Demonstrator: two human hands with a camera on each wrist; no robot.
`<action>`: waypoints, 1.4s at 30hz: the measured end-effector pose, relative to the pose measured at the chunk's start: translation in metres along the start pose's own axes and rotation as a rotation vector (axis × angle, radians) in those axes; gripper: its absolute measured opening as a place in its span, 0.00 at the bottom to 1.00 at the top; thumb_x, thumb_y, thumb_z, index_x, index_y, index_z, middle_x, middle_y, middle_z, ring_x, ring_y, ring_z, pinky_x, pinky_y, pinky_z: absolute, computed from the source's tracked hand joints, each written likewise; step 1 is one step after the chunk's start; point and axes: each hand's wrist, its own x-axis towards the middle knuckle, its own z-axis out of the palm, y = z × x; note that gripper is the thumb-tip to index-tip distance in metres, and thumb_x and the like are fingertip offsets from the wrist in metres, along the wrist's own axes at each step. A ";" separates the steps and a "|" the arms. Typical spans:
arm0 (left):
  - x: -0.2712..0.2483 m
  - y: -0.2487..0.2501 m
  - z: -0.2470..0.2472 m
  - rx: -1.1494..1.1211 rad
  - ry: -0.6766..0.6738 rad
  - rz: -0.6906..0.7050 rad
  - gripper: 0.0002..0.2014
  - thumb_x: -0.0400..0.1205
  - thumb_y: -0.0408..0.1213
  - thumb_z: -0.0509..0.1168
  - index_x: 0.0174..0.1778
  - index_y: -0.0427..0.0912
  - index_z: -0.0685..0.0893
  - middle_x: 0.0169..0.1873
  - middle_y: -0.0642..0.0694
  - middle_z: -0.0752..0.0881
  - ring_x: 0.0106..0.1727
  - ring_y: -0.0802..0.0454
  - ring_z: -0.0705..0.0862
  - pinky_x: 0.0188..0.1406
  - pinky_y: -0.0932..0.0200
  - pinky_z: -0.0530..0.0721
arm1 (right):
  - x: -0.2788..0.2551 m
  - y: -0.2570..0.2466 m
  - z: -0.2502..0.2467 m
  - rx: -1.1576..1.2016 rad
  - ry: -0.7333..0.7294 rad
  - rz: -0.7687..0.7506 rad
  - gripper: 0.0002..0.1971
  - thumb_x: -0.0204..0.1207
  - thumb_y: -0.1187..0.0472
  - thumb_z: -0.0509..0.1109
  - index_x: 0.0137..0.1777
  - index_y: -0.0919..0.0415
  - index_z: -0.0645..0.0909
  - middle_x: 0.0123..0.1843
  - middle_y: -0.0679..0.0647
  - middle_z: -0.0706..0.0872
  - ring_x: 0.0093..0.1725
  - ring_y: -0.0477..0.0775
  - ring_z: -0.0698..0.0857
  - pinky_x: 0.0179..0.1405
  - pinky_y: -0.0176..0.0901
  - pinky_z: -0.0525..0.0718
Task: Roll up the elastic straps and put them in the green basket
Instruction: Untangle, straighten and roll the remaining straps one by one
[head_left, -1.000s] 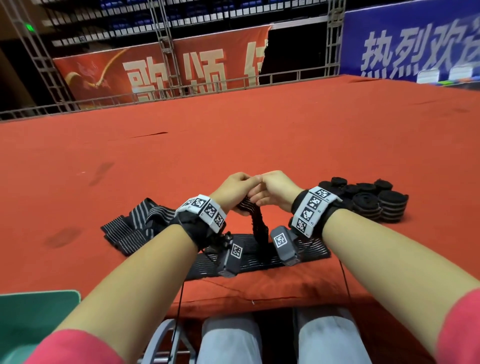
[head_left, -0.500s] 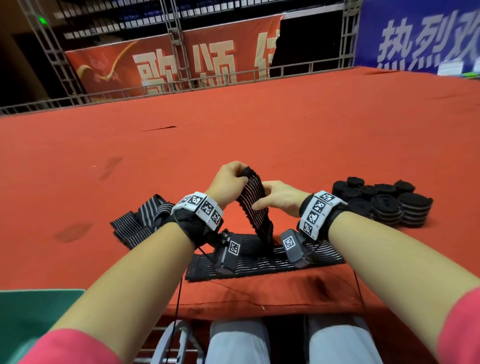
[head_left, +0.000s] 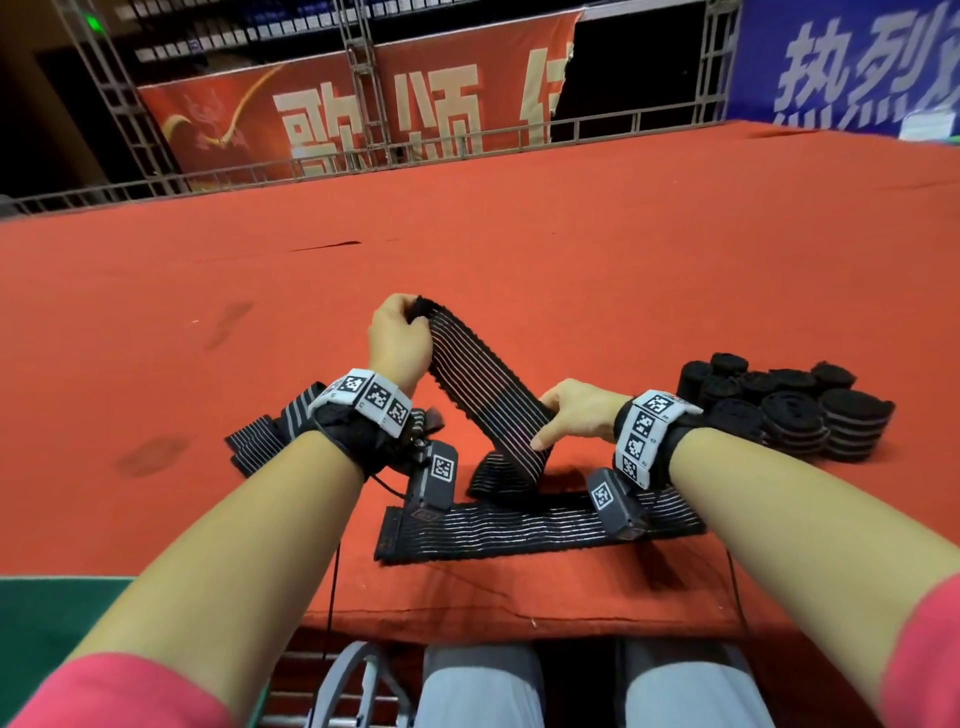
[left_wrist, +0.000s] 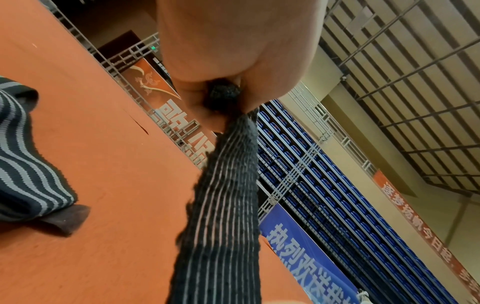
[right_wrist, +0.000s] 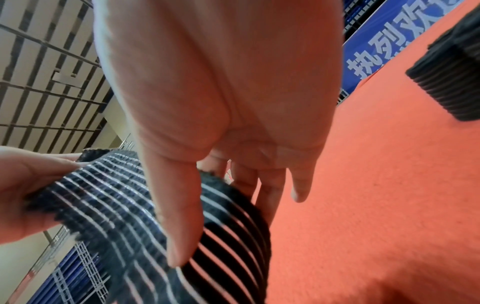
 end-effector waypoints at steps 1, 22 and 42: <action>0.005 -0.003 -0.003 -0.006 0.037 -0.009 0.14 0.79 0.26 0.57 0.45 0.50 0.82 0.46 0.42 0.88 0.48 0.39 0.89 0.45 0.40 0.90 | 0.000 0.000 -0.002 -0.020 0.000 0.001 0.14 0.62 0.60 0.83 0.47 0.63 0.89 0.47 0.58 0.93 0.47 0.54 0.90 0.62 0.60 0.85; -0.011 -0.069 -0.049 0.149 0.200 -0.140 0.11 0.83 0.26 0.60 0.57 0.39 0.82 0.50 0.39 0.87 0.43 0.41 0.84 0.40 0.51 0.84 | -0.066 0.035 -0.052 -0.365 0.254 0.143 0.07 0.72 0.60 0.80 0.44 0.58 0.84 0.41 0.52 0.87 0.44 0.54 0.85 0.45 0.44 0.82; -0.073 -0.166 -0.065 0.278 -0.119 -0.438 0.14 0.72 0.31 0.80 0.48 0.40 0.82 0.47 0.37 0.87 0.46 0.39 0.88 0.30 0.46 0.90 | -0.096 0.118 -0.011 -0.096 0.610 0.222 0.18 0.68 0.71 0.80 0.54 0.53 0.83 0.65 0.59 0.85 0.67 0.57 0.83 0.57 0.37 0.76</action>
